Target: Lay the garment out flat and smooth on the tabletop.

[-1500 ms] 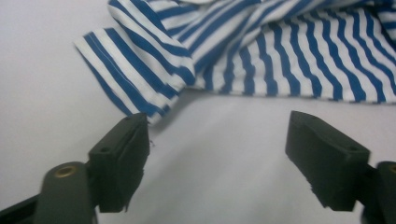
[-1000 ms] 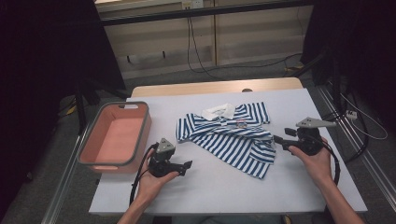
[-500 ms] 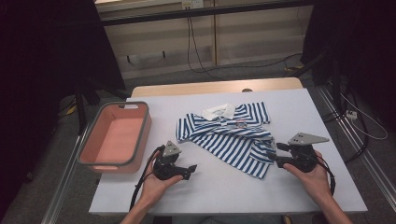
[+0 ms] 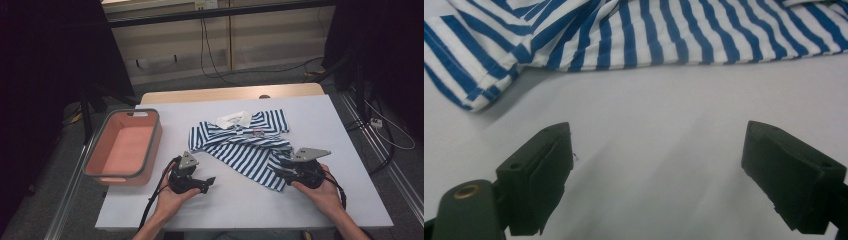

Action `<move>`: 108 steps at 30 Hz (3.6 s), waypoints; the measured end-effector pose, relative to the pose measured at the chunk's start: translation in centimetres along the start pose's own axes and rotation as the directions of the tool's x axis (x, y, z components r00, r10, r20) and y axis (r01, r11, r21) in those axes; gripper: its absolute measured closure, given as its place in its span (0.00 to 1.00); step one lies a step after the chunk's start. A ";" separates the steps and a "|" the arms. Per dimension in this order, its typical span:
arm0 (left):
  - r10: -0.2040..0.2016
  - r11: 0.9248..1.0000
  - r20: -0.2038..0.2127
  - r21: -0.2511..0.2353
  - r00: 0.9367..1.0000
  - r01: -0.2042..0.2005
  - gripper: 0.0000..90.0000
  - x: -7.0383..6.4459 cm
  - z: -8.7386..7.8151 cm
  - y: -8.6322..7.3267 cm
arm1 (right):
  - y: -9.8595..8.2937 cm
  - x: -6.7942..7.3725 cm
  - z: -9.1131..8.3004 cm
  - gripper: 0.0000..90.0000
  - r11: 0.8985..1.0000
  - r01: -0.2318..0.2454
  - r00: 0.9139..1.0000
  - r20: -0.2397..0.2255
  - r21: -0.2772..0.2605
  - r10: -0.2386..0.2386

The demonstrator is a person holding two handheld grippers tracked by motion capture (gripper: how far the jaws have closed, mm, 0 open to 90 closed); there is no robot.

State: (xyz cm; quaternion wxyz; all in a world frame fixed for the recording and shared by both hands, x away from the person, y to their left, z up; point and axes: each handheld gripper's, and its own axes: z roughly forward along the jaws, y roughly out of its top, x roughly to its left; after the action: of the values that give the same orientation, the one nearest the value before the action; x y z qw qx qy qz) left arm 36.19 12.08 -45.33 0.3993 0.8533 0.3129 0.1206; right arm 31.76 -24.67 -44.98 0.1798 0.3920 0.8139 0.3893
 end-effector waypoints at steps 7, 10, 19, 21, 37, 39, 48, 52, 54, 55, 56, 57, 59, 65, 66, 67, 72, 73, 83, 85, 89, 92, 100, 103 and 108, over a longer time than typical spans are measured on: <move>0.010 1.000 0.052 0.000 0.999 -0.010 0.17 -1.8 1.5 1.6 | -0.4 -1.1 -0.4 0.69 1.000 -0.014 1.000 0.021 -0.001 0.014; 0.027 1.000 0.074 -0.002 0.997 -0.027 0.19 -2.7 2.2 2.2 | -0.5 -1.5 -0.4 0.69 1.000 -0.022 0.999 0.029 0.001 0.022; 0.062 0.998 0.127 0.006 0.990 -0.063 0.43 -4.4 4.7 3.5 | -0.5 -1.6 -0.3 0.68 1.000 -0.029 0.999 0.027 0.001 0.029; 0.069 0.998 0.134 0.003 0.989 -0.070 0.51 -4.8 5.1 3.8 | -0.6 -1.6 -0.3 0.68 1.000 -0.030 0.999 0.026 0.002 0.030; 0.123 0.991 0.154 0.028 0.980 -0.129 0.77 -6.2 7.3 4.8 | -0.7 -1.6 0.1 0.63 0.999 -0.032 0.999 0.020 0.012 0.032; 0.143 0.989 0.137 0.030 0.980 -0.148 0.84 -6.2 7.3 4.7 | -0.6 -1.5 0.1 0.63 0.999 -0.029 0.999 0.022 0.014 0.028; 0.119 0.990 0.149 0.056 0.982 -0.129 1.00 -5.6 6.9 4.7 | -0.6 -1.6 0.0 0.62 0.999 -0.031 0.999 0.028 0.006 0.031; 0.105 0.991 0.141 0.065 0.984 -0.115 1.00 -4.9 6.1 4.3 | -0.7 -1.7 -0.2 0.62 0.999 -0.033 0.999 0.030 -0.001 0.033; 0.082 0.995 0.140 0.048 0.987 -0.089 1.00 -4.4 5.6 4.2 | -0.7 -1.7 -0.2 0.62 0.999 -0.033 0.999 0.031 -0.002 0.033; 0.067 0.997 0.144 0.030 0.987 -0.072 1.00 -4.2 5.4 4.4 | -0.6 -1.7 -0.1 0.62 0.999 -0.036 0.999 0.033 -0.002 0.036; 0.038 0.999 0.160 0.007 0.986 -0.040 1.00 -4.1 5.4 4.6 | -0.6 -1.8 -0.1 0.62 0.999 -0.035 0.999 0.034 -0.003 0.035; 0.027 1.000 0.184 0.003 0.983 -0.028 1.00 -4.1 5.4 4.7 | -0.6 -1.8 -0.1 0.62 0.999 -0.036 0.999 0.035 -0.003 0.036; 0.024 1.000 0.202 0.000 0.979 -0.024 0.92 -4.5 5.7 4.9 | -0.6 -1.8 -0.1 0.62 0.999 -0.037 0.999 0.037 -0.005 0.038; 0.081 0.996 0.220 0.009 0.972 -0.085 0.72 -6.4 7.2 5.0 | -0.6 -1.9 -0.2 0.61 0.999 -0.040 0.999 0.037 -0.007 0.040; 0.092 0.995 0.211 0.009 0.973 -0.096 0.70 -6.6 7.4 5.0 | -0.6 -1.9 -0.2 0.61 0.999 -0.039 0.999 0.036 -0.007 0.039; 0.091 0.996 0.206 0.007 0.974 -0.094 0.66 -6.7 7.5 5.1 | -0.6 -1.8 -0.2 0.60 0.999 -0.039 0.999 0.034 -0.006 0.039; 0.156 0.988 0.149 -0.001 0.976 -0.157 0.54 -7.6 8.3 5.0 | -0.6 -1.9 -0.2 0.58 0.999 -0.040 0.999 0.037 -0.007 0.040; 0.156 0.988 0.152 -0.005 0.976 -0.157 0.56 -7.7 8.3 5.0 | -0.6 -1.9 -0.2 0.58 0.999 -0.040 0.998 0.038 -0.008 0.040; 0.120 0.990 0.205 0.046 0.971 -0.132 1.00 -7.4 7.7 5.2 | -0.7 -2.0 -0.4 0.57 0.999 -0.051 0.998 0.047 -0.014 0.052; 0.118 0.990 0.198 0.055 0.973 -0.131 1.00 -7.1 7.3 5.1 | -0.8 -2.1 -0.4 0.58 0.999 -0.053 0.998 0.046 -0.013 0.053; 0.092 0.993 0.189 0.060 0.978 -0.105 1.00 -5.7 5.8 4.8 | -0.8 -2.1 -0.3 0.59 0.999 -0.053 0.998 0.043 -0.004 0.053; 0.071 0.995 0.191 0.053 0.979 -0.082 1.00 -4.6 4.8 4.4 | -0.9 -2.0 0.1 0.60 0.998 -0.051 0.998 0.028 0.027 0.050; 0.071 0.994 0.187 0.066 0.980 -0.084 1.00 -3.7 3.6 3.2 | -0.8 -1.1 1.1 0.79 0.999 -0.014 0.998 -0.056 0.051 0.017; 0.071 0.995 0.166 0.063 0.984 -0.082 1.00 -3.5 3.2 3.1 | -0.7 -0.9 1.1 0.87 0.999 -0.006 0.997 -0.071 0.045 0.009; 0.028 0.998 0.155 0.044 0.988 -0.036 1.00 -1.9 2.0 3.0 | -0.5 -0.9 0.7 0.97 1.000 -0.001 0.996 -0.086 0.024 0.003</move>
State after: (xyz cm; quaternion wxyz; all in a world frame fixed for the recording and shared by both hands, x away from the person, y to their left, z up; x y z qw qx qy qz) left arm 36.93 8.27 -44.27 0.4001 0.8741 0.2702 0.0534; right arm 32.48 -25.19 -45.84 0.1395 0.3781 0.8250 0.3962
